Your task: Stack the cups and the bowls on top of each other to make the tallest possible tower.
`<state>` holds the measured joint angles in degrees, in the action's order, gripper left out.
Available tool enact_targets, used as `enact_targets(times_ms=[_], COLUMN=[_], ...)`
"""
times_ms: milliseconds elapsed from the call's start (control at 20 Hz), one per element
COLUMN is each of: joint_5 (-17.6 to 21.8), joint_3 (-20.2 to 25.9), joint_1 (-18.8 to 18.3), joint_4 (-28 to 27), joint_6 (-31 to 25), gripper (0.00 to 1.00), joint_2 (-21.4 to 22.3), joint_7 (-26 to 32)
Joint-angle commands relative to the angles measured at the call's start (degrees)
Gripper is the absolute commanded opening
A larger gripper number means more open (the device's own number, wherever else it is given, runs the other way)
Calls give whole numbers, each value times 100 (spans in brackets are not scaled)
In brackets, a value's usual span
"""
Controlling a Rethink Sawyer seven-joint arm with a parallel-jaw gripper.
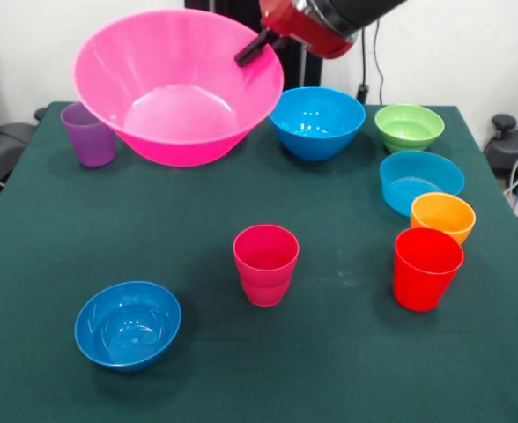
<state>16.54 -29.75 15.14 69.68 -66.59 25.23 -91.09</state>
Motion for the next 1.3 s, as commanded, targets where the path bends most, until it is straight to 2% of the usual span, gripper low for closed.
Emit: enact_targets(times_ms=[50, 300, 500, 750, 1300], joint_5=[414, 541, 639, 670, 619], joint_3=[329, 412, 480, 506, 464], joint_1=[-79, -188, -253, -278, -383], joint_4=[-32, -333, -447, -332, -501], joint_6=[17, 515, 1128, 1677, 2312], gripper=[0, 0, 0, 0, 0], joint_2=[-54, -314, -449, -454, -702], joint_7=[-80, -213, -405, -527, -478])
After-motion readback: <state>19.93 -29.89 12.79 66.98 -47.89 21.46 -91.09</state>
